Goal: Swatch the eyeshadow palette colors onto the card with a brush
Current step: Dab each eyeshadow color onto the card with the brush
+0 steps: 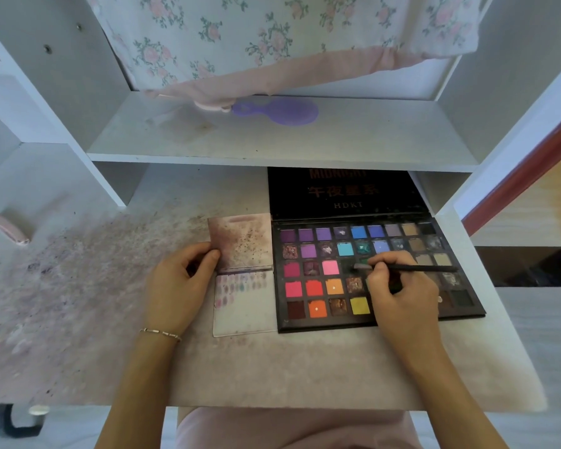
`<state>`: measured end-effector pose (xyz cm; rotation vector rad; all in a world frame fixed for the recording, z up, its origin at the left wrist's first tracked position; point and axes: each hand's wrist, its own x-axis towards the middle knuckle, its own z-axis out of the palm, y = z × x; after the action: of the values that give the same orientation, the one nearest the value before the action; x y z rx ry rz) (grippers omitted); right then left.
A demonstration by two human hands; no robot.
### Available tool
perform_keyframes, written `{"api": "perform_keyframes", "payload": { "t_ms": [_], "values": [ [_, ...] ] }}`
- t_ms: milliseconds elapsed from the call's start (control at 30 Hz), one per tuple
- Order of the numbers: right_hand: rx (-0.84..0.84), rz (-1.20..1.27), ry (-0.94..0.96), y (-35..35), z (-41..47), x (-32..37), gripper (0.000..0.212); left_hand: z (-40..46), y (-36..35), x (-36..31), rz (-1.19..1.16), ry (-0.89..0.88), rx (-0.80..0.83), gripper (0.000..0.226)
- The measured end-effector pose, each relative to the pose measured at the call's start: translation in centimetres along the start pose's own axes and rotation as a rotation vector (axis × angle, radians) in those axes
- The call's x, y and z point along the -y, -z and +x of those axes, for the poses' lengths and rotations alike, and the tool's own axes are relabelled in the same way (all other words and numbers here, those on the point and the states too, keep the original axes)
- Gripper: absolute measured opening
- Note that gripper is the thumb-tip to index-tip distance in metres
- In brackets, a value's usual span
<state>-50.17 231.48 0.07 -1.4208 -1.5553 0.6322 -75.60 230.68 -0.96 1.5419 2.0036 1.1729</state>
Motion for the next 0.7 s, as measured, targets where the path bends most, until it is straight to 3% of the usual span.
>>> {"api": "perform_keyframes", "payload": {
  "t_ms": [700],
  "values": [
    [-0.013, 0.075, 0.015, -0.9, -0.3, 1.3, 0.032, 0.1, 0.0, -0.1, 0.022, 0.001, -0.005, 0.015]
  ]
}}
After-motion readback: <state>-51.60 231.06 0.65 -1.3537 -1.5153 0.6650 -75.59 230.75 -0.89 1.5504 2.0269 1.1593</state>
